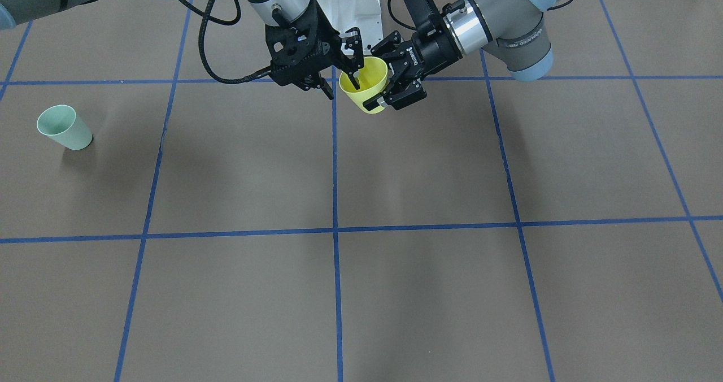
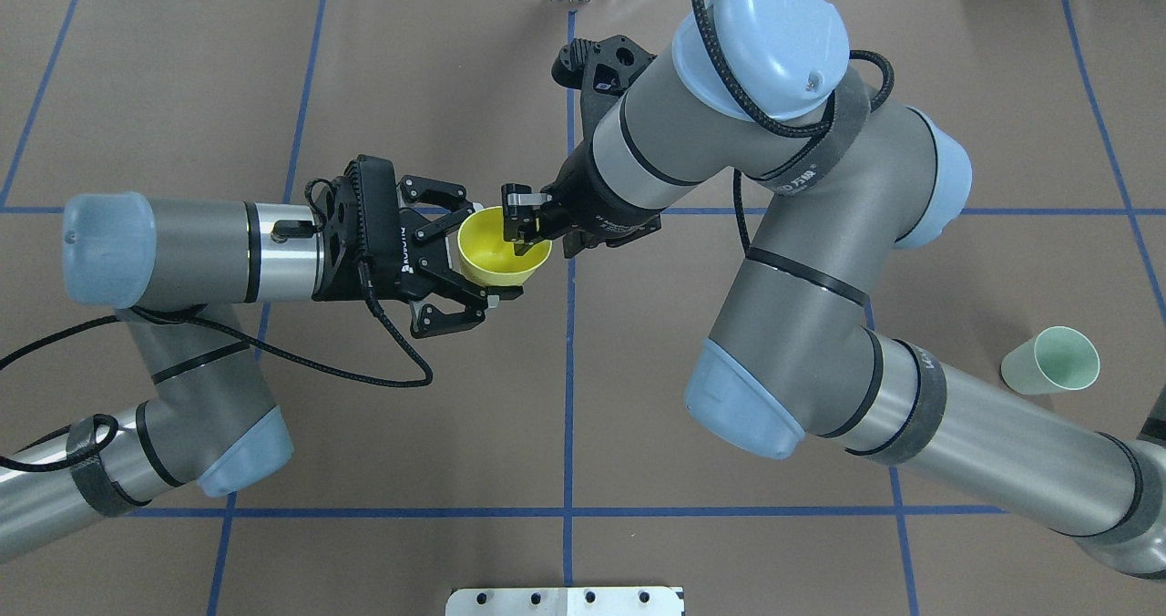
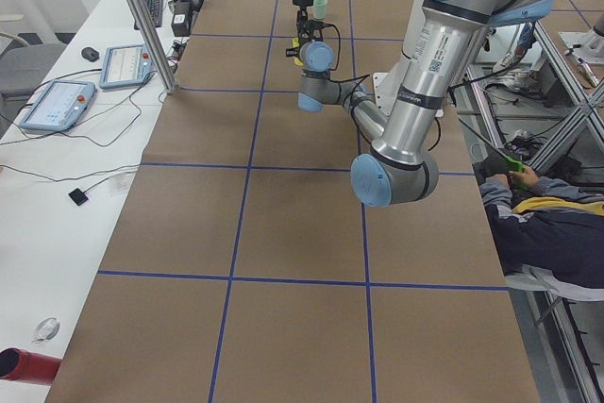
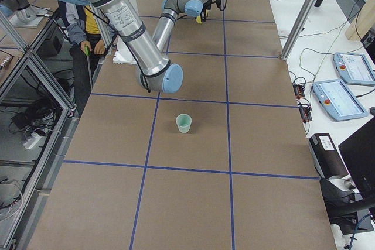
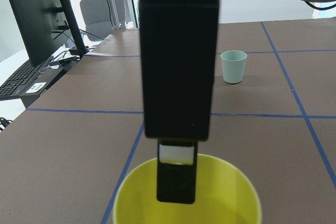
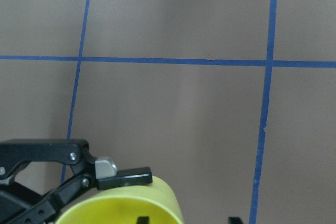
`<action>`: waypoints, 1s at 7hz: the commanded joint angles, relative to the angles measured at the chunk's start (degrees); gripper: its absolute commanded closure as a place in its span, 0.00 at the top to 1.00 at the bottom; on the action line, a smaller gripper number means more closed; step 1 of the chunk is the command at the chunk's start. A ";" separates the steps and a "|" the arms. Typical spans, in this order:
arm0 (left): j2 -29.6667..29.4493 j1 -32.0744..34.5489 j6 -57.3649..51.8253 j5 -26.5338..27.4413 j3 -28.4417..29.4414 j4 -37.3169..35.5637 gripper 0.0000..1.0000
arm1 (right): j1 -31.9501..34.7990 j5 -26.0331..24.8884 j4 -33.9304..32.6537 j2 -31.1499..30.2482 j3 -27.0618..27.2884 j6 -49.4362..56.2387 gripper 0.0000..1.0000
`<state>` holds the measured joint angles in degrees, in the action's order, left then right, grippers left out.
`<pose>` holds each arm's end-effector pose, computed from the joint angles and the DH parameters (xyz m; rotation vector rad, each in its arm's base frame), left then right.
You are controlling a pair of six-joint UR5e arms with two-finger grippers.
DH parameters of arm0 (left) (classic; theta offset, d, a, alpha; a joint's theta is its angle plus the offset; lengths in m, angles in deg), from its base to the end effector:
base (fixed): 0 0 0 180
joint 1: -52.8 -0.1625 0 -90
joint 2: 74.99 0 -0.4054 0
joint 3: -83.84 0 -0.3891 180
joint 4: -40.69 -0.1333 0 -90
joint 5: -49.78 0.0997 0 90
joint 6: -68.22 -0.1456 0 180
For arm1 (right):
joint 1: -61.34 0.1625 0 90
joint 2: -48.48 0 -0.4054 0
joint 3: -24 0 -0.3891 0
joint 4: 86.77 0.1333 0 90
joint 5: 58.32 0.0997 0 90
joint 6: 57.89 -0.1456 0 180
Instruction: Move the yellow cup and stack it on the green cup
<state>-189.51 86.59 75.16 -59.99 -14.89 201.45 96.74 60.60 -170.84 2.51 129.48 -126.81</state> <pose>0.4539 -0.4049 0.1881 1.4691 1.2036 0.9108 -0.4824 -0.4200 0.0810 0.1330 -1.1913 -0.0688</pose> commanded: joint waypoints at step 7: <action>-0.09 -1.09 0.00 0.00 -0.15 1.14 0.99 | -0.78 -0.53 0.05 -0.09 -0.72 4.23 0.00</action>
<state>-189.64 85.93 75.10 -60.04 -15.07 202.25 95.85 60.06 -170.82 2.45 128.71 -122.71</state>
